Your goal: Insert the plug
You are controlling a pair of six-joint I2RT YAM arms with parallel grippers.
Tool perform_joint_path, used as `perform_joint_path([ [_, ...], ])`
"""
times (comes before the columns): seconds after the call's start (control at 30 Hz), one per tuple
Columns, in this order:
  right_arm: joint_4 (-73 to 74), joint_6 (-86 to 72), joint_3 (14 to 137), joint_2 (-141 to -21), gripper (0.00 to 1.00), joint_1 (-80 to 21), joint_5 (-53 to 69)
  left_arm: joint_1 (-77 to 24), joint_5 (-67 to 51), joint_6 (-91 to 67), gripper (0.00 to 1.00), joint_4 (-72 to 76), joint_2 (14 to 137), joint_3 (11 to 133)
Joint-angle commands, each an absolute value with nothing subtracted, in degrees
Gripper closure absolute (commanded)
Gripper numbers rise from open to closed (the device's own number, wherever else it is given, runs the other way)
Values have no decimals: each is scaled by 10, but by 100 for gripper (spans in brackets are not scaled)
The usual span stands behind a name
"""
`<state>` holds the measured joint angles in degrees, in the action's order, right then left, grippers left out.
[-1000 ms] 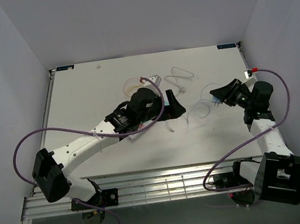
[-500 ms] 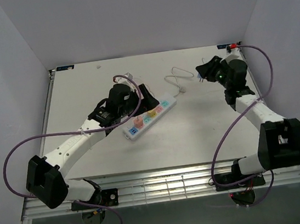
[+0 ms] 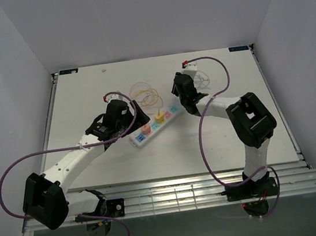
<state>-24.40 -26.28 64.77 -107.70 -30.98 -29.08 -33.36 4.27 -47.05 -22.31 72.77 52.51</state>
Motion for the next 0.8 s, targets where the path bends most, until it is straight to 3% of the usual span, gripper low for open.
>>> perform_joint_path([
  [0.0, -257, -236, 687, -1085, 92, -351, -472, -318, 74, -486, 2, -236, 693, 509],
  [0.17, -250, -251, 663, -1067, 92, -367, -414, -312, 31, -458, 2, -204, 683, 486],
  [0.3, -251, -300, 609, -999, 92, -367, -283, -313, -167, -407, 2, -76, 668, 456],
  [0.47, -288, -363, 513, -870, 92, -367, -130, -348, -279, -406, 2, 81, 676, 430],
  [0.77, -344, -467, 389, -726, 92, -368, 75, -411, -287, -388, 2, 111, 741, 486],
])
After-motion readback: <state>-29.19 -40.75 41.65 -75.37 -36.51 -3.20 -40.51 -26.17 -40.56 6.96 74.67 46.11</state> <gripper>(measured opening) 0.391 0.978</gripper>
